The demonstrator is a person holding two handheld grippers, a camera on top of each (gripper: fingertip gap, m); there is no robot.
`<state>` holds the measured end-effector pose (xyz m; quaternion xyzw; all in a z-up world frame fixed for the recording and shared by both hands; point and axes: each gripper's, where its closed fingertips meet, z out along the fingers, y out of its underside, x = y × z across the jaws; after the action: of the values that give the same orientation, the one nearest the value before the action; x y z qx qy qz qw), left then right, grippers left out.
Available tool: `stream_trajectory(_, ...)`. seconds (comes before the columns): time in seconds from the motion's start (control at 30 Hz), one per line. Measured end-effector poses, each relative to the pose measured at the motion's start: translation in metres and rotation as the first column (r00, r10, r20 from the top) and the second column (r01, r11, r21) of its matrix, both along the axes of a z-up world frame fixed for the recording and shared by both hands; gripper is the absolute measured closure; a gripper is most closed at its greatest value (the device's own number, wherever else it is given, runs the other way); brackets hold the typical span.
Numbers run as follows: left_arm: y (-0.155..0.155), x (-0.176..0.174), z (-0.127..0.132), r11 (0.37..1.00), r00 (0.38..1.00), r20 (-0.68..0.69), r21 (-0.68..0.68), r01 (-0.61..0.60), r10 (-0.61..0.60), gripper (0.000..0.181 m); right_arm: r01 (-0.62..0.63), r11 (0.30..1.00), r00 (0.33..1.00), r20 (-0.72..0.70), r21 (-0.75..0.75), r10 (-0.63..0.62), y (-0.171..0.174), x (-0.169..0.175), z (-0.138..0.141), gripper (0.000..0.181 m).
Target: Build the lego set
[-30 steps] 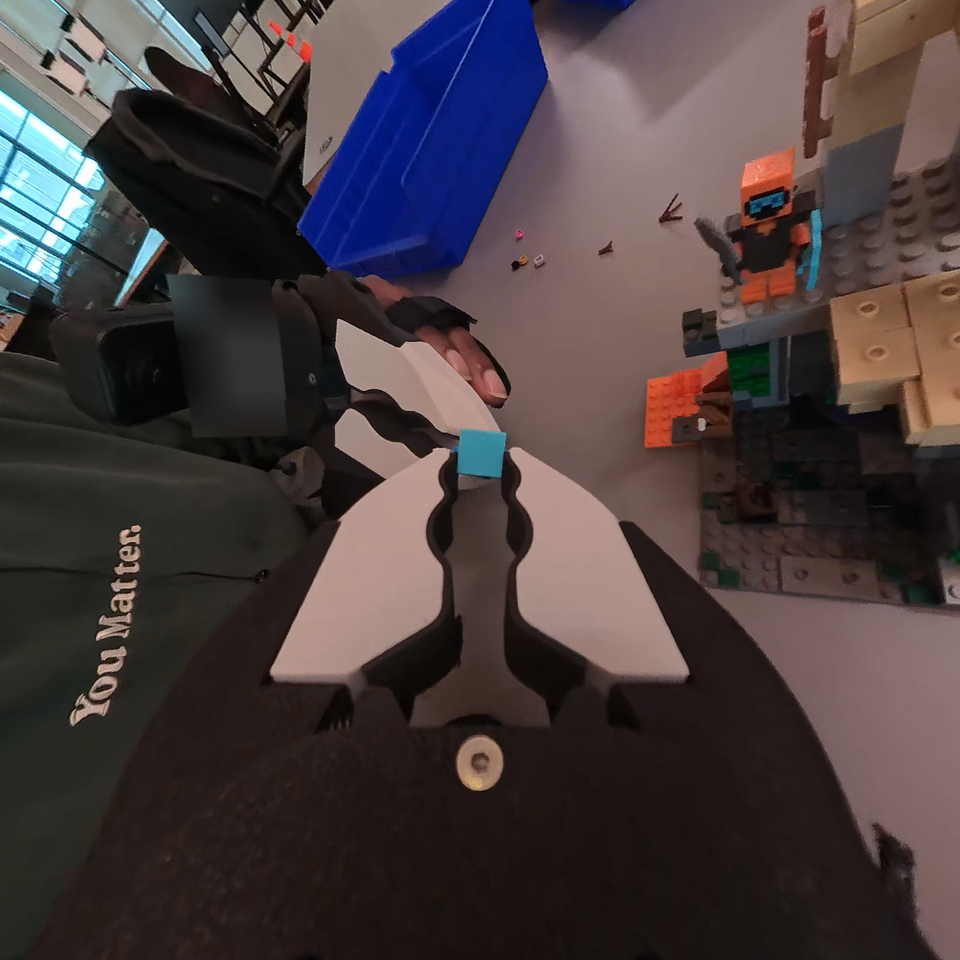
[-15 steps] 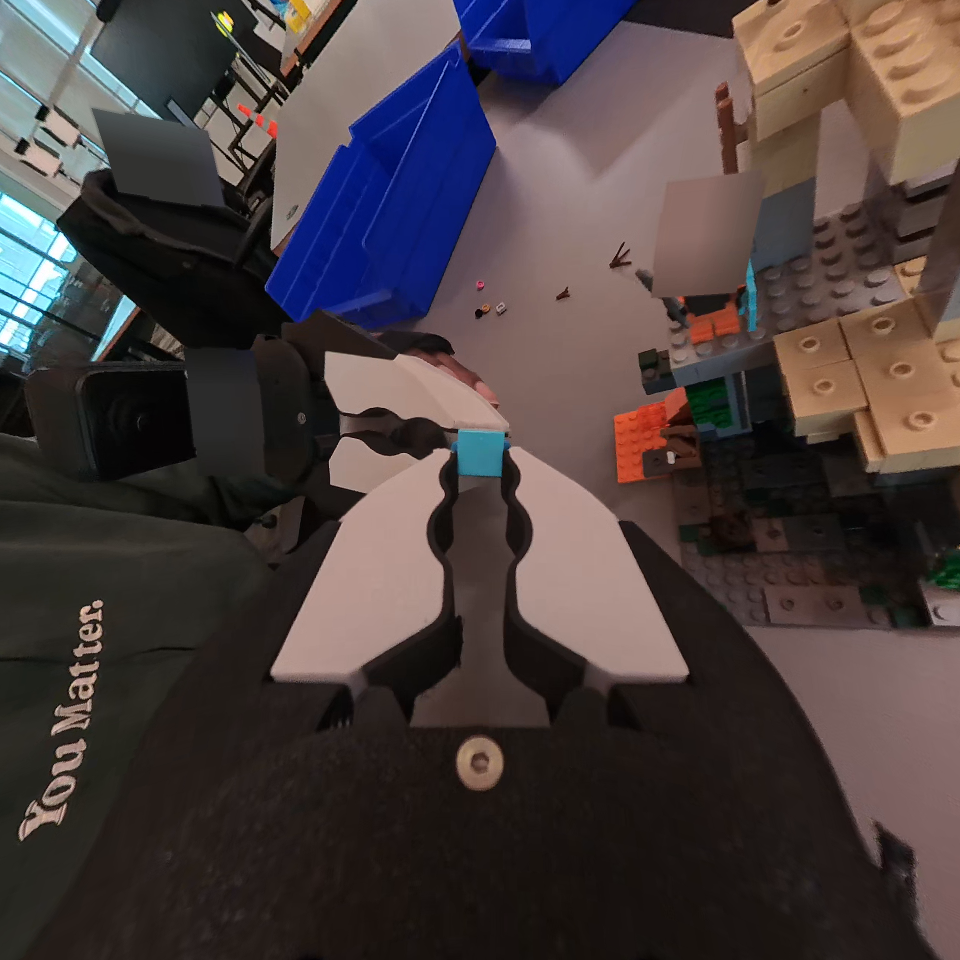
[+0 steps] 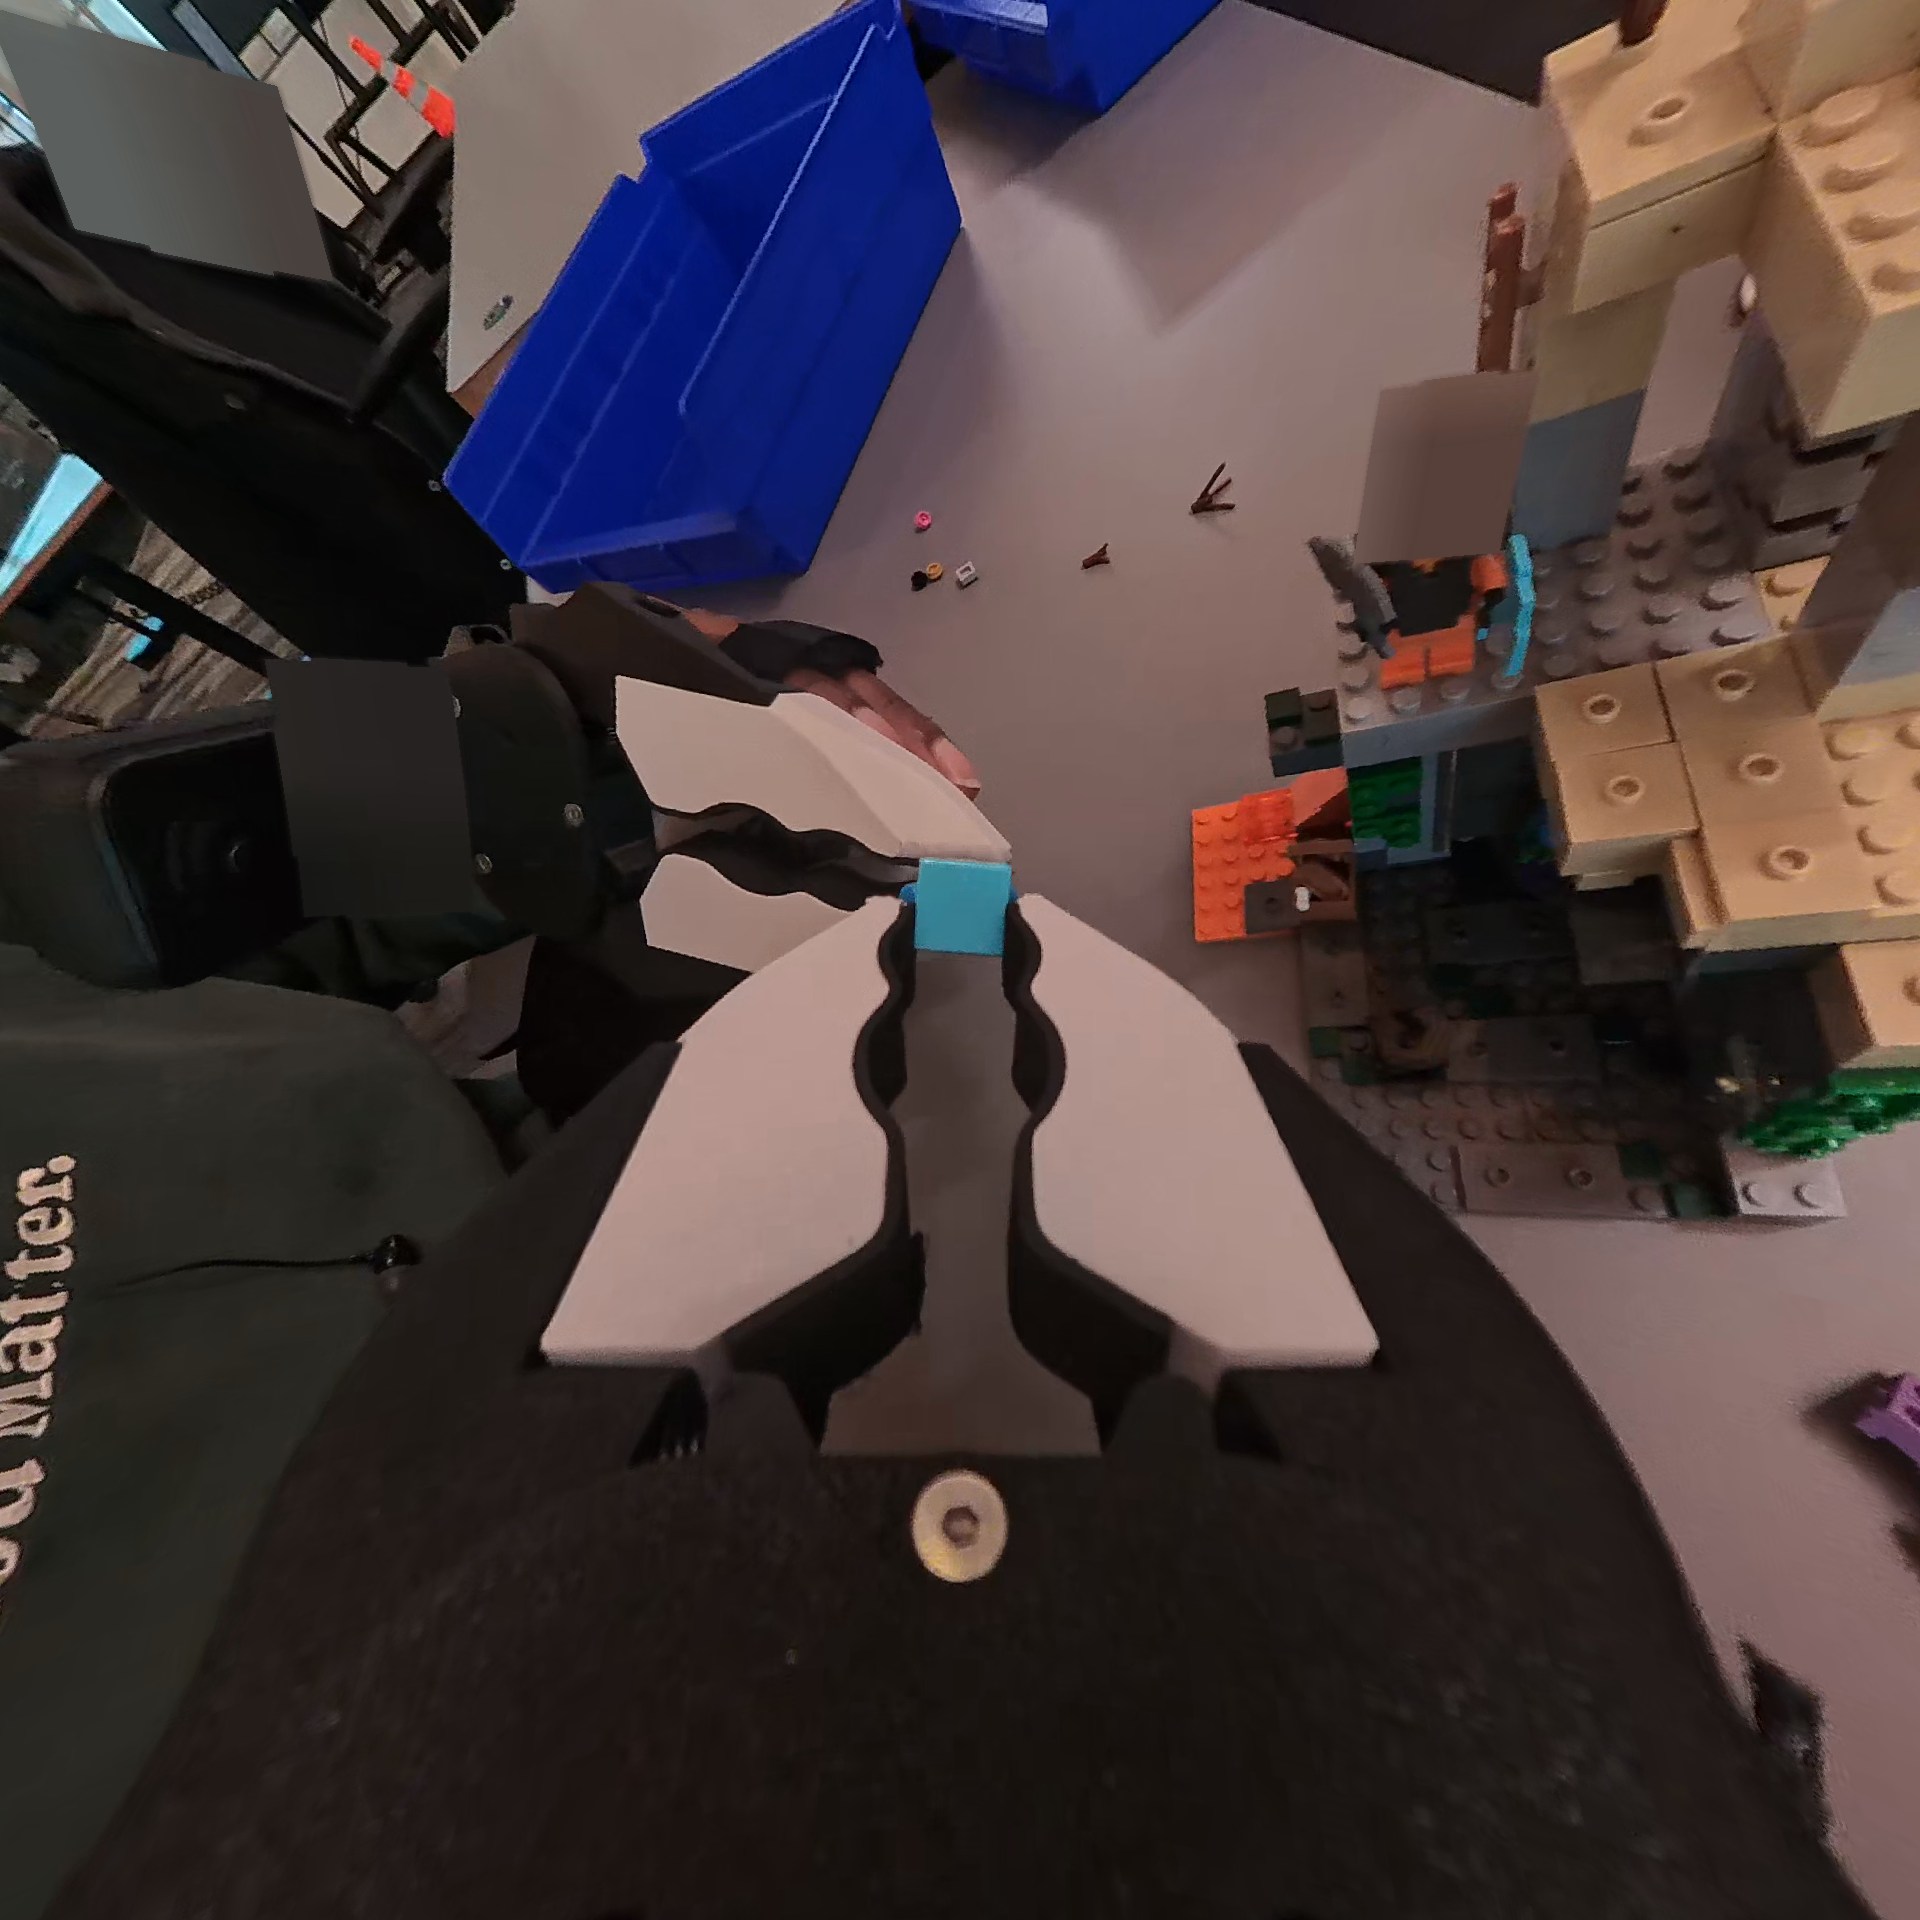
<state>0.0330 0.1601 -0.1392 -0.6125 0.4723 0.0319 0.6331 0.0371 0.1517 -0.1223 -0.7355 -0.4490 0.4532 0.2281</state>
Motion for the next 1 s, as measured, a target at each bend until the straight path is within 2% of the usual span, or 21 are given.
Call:
stream_trajectory(0.23,0.004,-0.002,0.001,0.998,0.995,0.097,-0.064,-0.023,0.029,0.173,0.079,0.995,0.996,-0.041,0.063,-0.077,0.005,-0.004,0.003,0.165)
stream_trajectory(0.63,0.015,-0.019,0.014,0.980,0.941,0.308,-0.180,-0.090,0.143,0.173,0.238,0.971,0.943,-0.246,0.034,-0.223,0.016,-0.021,0.015,0.165)
stream_trajectory(0.9,0.017,-0.022,0.018,0.982,0.932,0.331,-0.164,-0.096,0.146,0.173,0.202,0.978,0.955,-0.230,0.047,-0.187,0.017,-0.024,0.020,0.165)
stream_trajectory(1.0,0.019,-0.022,0.020,0.984,0.932,0.336,-0.156,-0.091,0.140,0.173,0.173,0.981,0.971,-0.183,0.090,-0.155,0.018,-0.023,0.018,0.156)
